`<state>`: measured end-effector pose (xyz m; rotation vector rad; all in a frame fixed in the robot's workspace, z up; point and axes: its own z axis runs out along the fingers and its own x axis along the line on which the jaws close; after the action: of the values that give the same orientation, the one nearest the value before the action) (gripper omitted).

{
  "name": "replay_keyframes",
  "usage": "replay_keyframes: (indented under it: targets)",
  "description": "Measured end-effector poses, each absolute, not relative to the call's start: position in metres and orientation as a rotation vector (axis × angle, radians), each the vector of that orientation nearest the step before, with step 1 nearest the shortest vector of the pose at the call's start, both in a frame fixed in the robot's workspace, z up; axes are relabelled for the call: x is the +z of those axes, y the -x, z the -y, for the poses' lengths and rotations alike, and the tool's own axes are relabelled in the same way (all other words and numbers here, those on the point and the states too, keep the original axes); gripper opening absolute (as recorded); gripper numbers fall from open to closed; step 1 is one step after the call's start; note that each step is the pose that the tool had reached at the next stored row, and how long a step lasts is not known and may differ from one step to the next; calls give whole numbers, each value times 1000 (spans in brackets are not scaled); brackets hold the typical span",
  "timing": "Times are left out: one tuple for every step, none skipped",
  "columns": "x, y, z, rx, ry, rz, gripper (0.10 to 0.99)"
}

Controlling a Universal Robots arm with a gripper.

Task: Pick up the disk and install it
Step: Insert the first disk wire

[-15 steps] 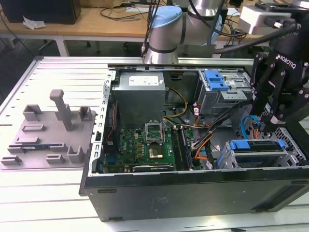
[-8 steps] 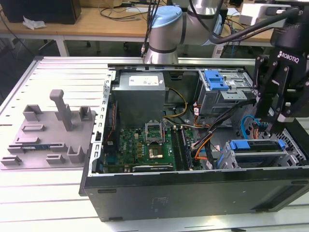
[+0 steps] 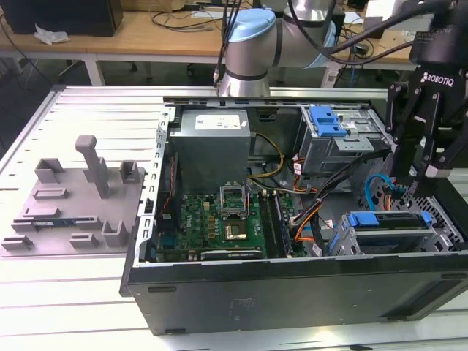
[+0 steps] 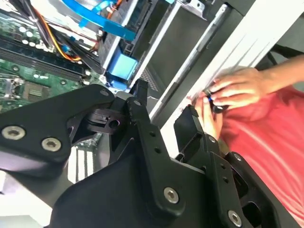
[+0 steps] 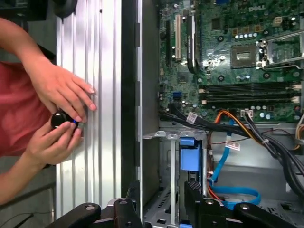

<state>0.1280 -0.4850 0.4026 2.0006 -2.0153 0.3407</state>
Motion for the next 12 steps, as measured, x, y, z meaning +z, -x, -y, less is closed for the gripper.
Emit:
replay_keyframes:
  targets:
    - [402,-129,482,341,-1999,2016,502]
    - [402,-130,482,340,-1995,2019,502]
    - [402,-131,482,338,-1983,2030,502]
    - [402,-132,482,335,-1968,2042,502]
    - [402,-132,482,332,-1953,2056,502]
    - [401,-133,482,326,-1927,2077,502]
    - [401,-133,482,324,-1918,2084,502]
    - [401,-134,482,323,-1909,2092,502]
    - [400,-134,482,321,-1896,2101,502]
    - [399,-135,481,322,-1892,2103,502]
    - [399,-135,480,327,-1887,2101,502]
    - [399,-136,478,336,-1882,2096,502]
